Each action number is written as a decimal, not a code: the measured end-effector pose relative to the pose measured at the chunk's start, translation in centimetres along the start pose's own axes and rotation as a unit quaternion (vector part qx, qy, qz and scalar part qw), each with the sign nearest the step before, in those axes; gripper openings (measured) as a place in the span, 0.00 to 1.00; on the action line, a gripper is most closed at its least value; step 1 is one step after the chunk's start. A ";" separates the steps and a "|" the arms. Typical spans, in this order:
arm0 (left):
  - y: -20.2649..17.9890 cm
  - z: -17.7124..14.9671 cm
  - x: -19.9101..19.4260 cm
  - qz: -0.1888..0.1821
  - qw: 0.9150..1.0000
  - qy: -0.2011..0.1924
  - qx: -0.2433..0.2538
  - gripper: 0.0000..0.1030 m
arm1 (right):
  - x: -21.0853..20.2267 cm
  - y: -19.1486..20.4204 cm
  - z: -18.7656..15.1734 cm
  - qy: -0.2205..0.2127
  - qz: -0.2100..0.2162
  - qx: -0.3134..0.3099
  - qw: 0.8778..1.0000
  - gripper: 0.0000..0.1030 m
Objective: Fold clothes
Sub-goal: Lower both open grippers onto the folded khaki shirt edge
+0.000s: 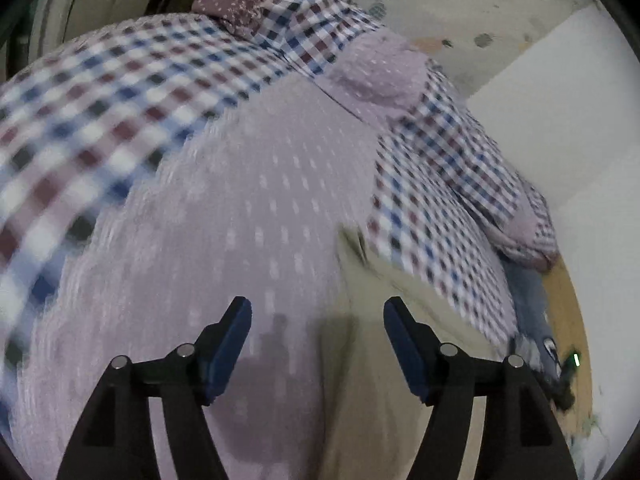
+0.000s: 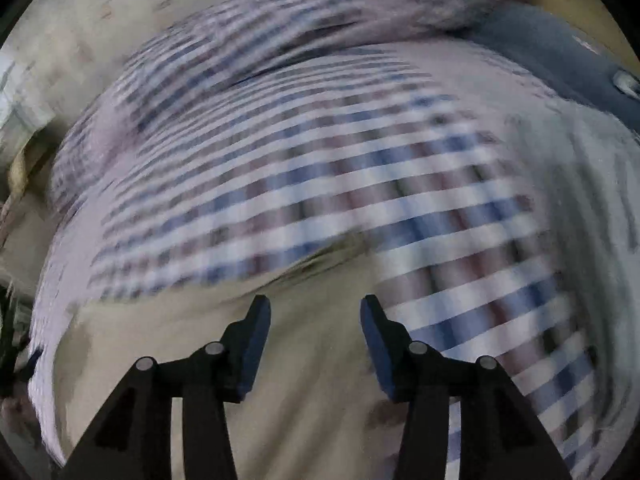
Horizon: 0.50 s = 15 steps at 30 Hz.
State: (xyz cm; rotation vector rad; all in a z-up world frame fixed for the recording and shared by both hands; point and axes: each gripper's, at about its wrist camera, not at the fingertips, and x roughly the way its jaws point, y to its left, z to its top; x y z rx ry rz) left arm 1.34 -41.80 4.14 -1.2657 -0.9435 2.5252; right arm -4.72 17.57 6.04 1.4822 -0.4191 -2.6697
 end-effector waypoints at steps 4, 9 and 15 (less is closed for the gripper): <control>-1.8 -6.5 -2.9 -0.001 0.998 0.025 0.062 0.71 | 2.2 7.5 -2.3 0.034 0.038 -0.089 0.995 0.48; -3.2 -11.0 -3.6 0.009 0.990 0.046 0.132 0.71 | 5.9 13.8 -3.1 0.057 0.031 -0.159 0.985 0.47; -3.0 -12.6 -3.8 0.004 0.986 0.060 0.153 0.70 | 11.0 17.1 -2.6 0.086 -0.012 -0.191 0.978 0.43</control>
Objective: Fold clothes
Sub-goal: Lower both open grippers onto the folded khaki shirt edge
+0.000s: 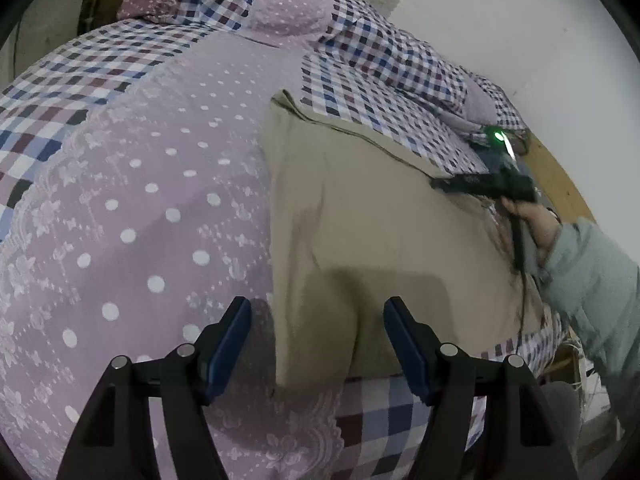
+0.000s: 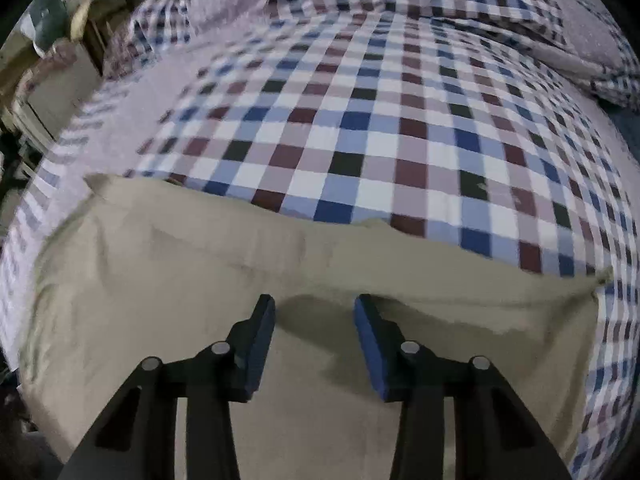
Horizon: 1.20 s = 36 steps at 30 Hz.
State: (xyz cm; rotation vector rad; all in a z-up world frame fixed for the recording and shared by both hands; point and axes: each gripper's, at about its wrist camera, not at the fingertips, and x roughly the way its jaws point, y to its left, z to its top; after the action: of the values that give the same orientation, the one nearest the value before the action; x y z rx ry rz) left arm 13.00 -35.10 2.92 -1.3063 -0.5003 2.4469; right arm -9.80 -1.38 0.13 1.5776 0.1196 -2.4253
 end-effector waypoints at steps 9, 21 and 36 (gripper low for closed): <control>-0.5 -0.7 -0.3 0.007 1.000 0.003 0.021 0.70 | -1.4 -0.8 7.5 -0.106 -0.065 0.082 0.989 0.43; 0.6 -2.0 -1.2 -0.037 0.999 0.004 -0.013 0.45 | -5.9 6.9 -0.7 -0.077 0.051 -0.010 0.996 0.52; 3.5 -2.1 -2.3 -0.060 0.997 0.028 -0.032 0.14 | 5.5 17.5 6.4 -0.042 0.009 -0.075 0.996 0.53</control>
State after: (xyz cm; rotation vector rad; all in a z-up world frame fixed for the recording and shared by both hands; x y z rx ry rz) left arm 15.58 -38.95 1.96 -1.3263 -0.6285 2.3079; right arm -13.31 -20.42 -1.12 1.4061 0.2641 -2.4033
